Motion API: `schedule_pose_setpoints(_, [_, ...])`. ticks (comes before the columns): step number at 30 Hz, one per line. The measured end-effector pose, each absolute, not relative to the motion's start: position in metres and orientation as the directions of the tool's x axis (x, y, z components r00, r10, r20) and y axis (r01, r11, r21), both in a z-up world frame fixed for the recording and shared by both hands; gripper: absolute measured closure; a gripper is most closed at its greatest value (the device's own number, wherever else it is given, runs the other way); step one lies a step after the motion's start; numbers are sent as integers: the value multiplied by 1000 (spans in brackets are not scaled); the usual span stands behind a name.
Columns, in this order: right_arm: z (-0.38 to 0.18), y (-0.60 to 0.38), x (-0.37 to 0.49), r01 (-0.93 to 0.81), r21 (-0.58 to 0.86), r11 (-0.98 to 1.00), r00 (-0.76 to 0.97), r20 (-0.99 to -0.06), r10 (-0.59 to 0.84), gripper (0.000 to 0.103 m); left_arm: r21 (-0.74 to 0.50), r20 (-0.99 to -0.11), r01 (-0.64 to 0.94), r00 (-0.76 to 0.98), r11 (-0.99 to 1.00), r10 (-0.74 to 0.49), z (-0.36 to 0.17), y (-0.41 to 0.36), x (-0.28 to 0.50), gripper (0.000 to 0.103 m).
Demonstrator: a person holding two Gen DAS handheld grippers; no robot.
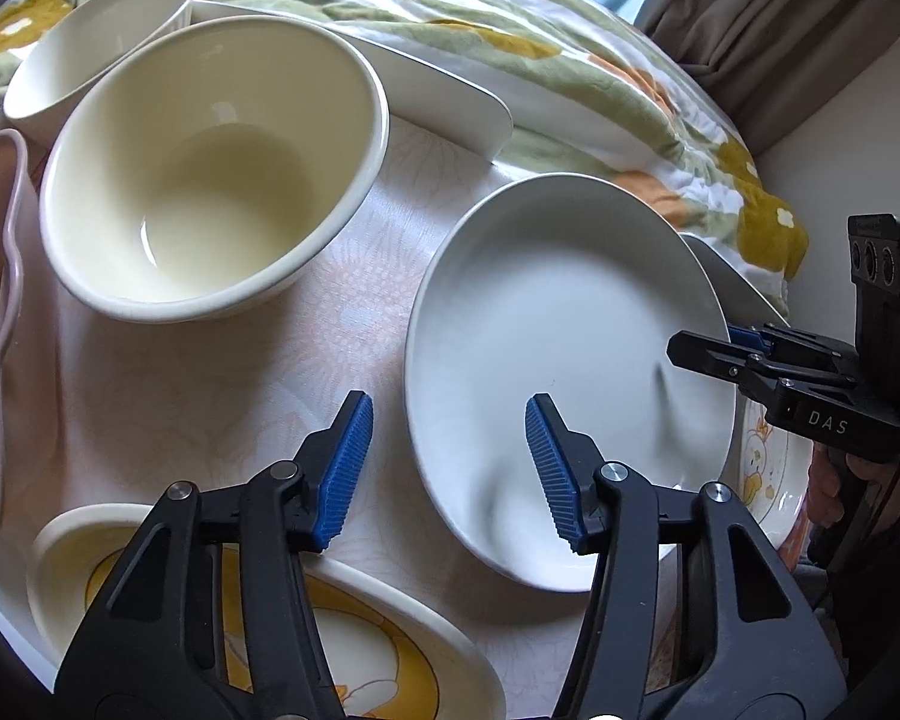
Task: Organize plates and bowls
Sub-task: 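Close both grippers on the rim of the large white plate, then carry the white plate and lower it into the yellow duck bowl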
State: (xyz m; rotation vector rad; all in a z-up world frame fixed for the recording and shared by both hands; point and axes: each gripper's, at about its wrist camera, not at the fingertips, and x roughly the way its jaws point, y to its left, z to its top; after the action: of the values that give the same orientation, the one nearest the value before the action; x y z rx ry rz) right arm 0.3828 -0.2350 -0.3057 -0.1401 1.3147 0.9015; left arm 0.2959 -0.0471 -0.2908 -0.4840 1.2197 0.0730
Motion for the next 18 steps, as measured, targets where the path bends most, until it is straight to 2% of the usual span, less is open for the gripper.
schedule_pose_setpoints(1, [-306, -235, 383, -639, 385, 666, -22, -874, 485, 77, -318, -914, -309, 351, 896, -204, -292, -47, 295, 55])
schedule_pose_setpoints(2, [-306, -236, 383, -640, 385, 665, -23, -875, 484, 79, -309, -917, -308, 346, 900, -197, -293, -49, 296, 64])
schedule_pose_setpoints(4, [-307, -237, 384, -648, 373, 664, -21, -880, 475, 85, -300, -922, -298, 335, 906, -195, -294, -51, 296, 73])
schedule_pose_setpoints(8, [-307, -239, 385, -652, 372, 661, -18, -879, 477, 88, -271, -928, -300, 334, 915, -165, -294, -53, 293, 82])
schedule_pose_setpoints(18, [-300, -245, 382, -635, 397, 663, -5, -860, 510, 88, -228, -934, -296, 337, 928, -122, -279, -58, 290, 83])
